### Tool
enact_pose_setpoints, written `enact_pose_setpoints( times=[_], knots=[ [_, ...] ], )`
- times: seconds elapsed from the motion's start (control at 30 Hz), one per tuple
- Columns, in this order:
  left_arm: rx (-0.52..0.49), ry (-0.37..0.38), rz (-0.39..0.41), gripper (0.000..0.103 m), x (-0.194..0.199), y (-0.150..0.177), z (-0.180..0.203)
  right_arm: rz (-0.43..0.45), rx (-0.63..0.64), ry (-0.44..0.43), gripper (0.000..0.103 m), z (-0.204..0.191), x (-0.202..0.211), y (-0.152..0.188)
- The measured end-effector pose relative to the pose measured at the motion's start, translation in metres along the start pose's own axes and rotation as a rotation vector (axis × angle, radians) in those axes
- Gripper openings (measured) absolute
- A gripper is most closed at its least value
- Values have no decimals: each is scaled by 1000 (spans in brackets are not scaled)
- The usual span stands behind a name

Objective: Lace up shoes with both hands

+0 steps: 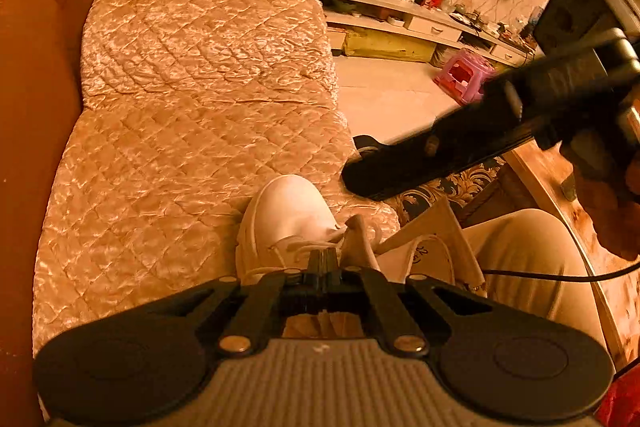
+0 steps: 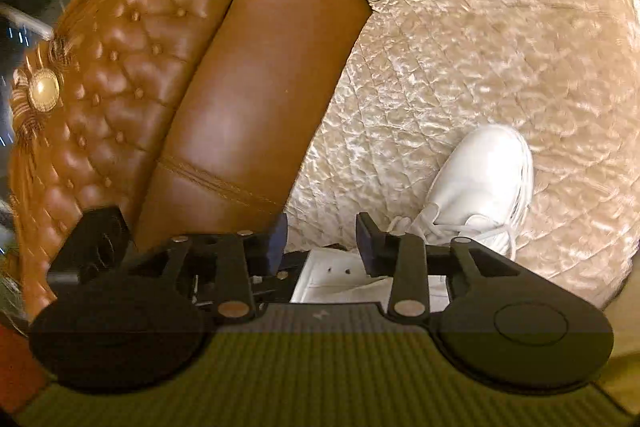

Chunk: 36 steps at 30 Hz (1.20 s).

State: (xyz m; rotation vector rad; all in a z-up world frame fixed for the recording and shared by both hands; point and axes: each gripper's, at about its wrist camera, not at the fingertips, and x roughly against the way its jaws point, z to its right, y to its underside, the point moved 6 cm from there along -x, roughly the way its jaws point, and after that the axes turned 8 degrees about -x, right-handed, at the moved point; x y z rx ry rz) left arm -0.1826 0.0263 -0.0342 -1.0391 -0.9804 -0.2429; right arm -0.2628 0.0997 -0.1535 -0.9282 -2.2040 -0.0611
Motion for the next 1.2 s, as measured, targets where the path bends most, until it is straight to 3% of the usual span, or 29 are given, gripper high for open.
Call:
enact_pose_setpoints(
  times=[0.1,0.33,0.57,0.83,0.93,1.03,1.1,1.2],
  knots=[
    [19,2,-5,0,-1,2,-3,-27,88,139,45,-5,-11,2],
    [313,152,-42,1,-13,20,-33,-8,128,167,45,5,1,12],
    [639,330,-56,27,-24,34,-65,-1,135,157,45,7,1,15],
    [718,360,-95,24,-46,36,-64,7,131,153,45,8,2,16],
    [690,352,-82,6,-45,36,-61,4,122,152,45,10,2,17],
    [611,310,-60,2,-38,31,-55,-1,113,146,45,11,0,18],
    [474,218,-40,1,-29,21,-47,1,114,144,45,11,-1,18],
    [201,7,14,1,-14,4,-26,5,113,138,45,9,-3,17]
  ],
)
